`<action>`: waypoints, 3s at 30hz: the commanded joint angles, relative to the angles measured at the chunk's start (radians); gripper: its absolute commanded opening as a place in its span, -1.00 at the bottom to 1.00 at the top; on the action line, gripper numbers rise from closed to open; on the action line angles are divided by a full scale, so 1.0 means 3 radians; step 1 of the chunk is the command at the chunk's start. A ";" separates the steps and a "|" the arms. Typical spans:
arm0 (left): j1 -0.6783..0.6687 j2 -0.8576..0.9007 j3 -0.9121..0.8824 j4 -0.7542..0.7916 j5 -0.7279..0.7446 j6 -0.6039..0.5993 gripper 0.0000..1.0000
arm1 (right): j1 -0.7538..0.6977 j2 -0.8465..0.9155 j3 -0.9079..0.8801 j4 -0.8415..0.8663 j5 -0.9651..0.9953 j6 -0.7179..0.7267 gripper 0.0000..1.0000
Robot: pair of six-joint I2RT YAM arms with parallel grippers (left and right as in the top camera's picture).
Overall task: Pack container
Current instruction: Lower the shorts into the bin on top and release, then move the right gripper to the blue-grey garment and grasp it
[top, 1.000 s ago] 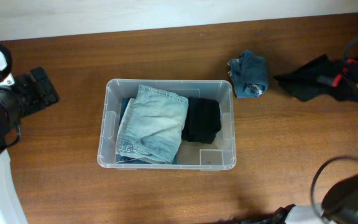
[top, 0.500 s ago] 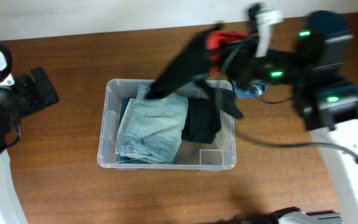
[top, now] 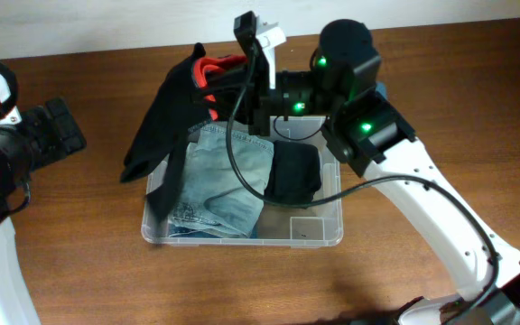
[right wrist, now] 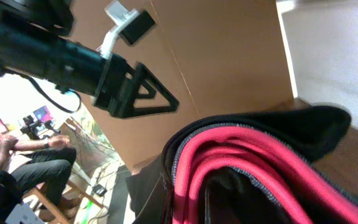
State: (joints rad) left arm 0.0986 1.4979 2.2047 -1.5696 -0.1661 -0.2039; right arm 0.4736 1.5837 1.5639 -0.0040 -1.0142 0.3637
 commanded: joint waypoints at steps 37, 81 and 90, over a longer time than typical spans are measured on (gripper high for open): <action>0.0015 -0.0001 0.0006 0.0000 -0.0024 -0.0041 1.00 | -0.0118 0.0334 0.0034 -0.3530 0.1434 -0.1637 -0.92; 0.0014 -0.0001 0.0006 0.0001 -0.0024 -0.0041 1.00 | -0.2567 0.1834 0.0041 -0.2230 0.1371 -0.0469 0.97; 0.0015 -0.0001 0.0006 0.0001 -0.0024 -0.0041 1.00 | -0.2518 0.2134 0.0039 -0.1846 0.0951 -0.0172 0.54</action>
State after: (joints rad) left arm 0.0986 1.4979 2.2040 -1.5700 -0.1658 -0.2066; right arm -0.2947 2.1986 1.5703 -0.5659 -0.6621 0.2638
